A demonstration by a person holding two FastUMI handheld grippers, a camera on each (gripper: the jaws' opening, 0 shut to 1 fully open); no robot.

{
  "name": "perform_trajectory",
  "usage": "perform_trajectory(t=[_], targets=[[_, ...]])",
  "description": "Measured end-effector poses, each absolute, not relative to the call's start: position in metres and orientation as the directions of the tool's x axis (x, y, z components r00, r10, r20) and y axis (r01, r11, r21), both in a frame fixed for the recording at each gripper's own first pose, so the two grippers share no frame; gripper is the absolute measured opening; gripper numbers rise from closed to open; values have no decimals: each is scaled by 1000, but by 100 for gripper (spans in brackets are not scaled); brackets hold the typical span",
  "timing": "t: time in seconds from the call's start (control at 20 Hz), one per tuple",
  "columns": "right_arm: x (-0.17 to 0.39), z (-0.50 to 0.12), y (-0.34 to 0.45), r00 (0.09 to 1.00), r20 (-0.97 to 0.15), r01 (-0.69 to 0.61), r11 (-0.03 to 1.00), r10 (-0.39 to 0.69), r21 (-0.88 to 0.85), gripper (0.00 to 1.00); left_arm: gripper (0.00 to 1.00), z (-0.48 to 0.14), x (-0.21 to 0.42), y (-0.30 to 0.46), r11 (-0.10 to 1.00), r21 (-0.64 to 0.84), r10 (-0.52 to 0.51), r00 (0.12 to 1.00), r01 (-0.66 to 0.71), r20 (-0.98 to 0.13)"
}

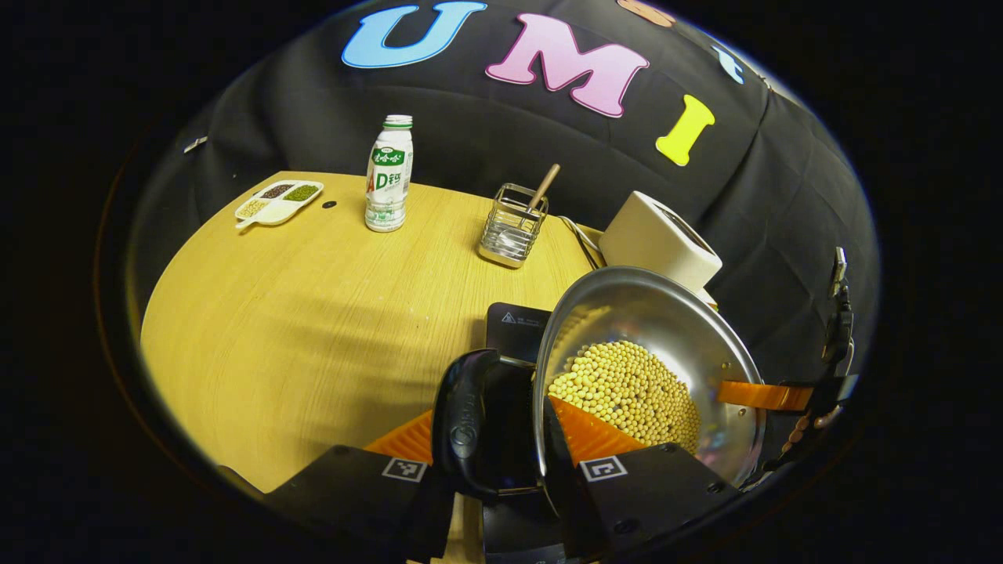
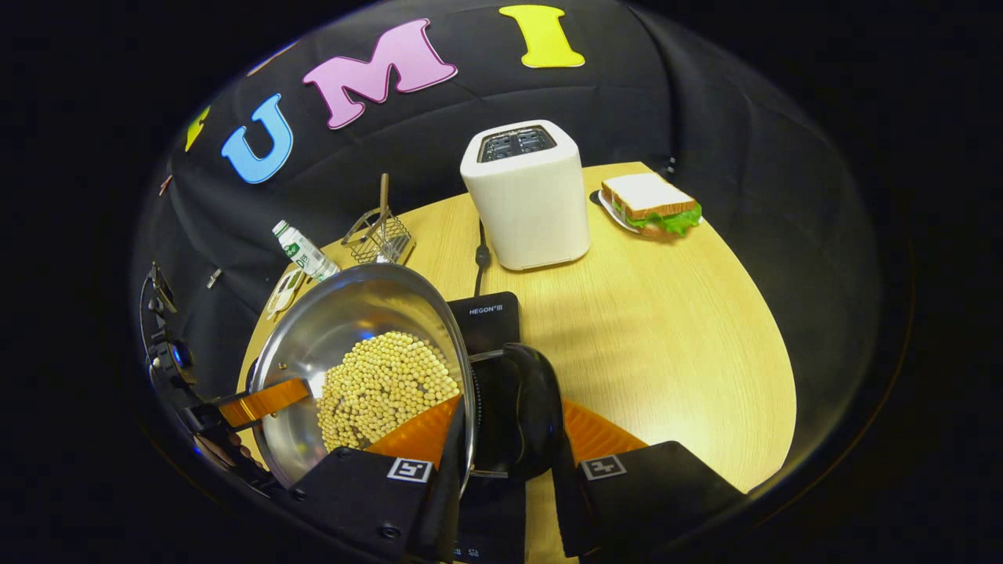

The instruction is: First push the handle of the pot to place it horizontally, then grasp the pot with both hands and set it on the induction cooktop.

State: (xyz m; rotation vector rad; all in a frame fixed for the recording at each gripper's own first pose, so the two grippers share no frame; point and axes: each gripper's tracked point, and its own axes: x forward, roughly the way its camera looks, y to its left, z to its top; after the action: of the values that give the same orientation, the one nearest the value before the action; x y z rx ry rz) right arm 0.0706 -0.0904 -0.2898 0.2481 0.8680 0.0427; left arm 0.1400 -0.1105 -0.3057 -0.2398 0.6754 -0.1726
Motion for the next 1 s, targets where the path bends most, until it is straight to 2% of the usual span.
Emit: perform_trajectory(t=[0.25,0.45,0.55,0.6,1.0], targets=[[75,-290,-89,659,-736,61,965,153,255,54,55,-309,141,-108,951,-303,-240,773,64,-588],[75,-289,-89,662,-732,54,964,161,260,54,58,-309,141,-107,952,-301,-228,771,50,-594],[75,-289,-89,662,-732,55,964,161,262,59,58,-310,141,-106,956,-291,-211,772,35,-599],[75,-289,-89,662,-732,56,963,161,263,55,58,-312,141,-106,957,-289,-204,772,28,-602],[68,-292,-88,649,-745,99,954,155,284,59,59,-314,143,-107,964,-268,-183,754,9,-631]])
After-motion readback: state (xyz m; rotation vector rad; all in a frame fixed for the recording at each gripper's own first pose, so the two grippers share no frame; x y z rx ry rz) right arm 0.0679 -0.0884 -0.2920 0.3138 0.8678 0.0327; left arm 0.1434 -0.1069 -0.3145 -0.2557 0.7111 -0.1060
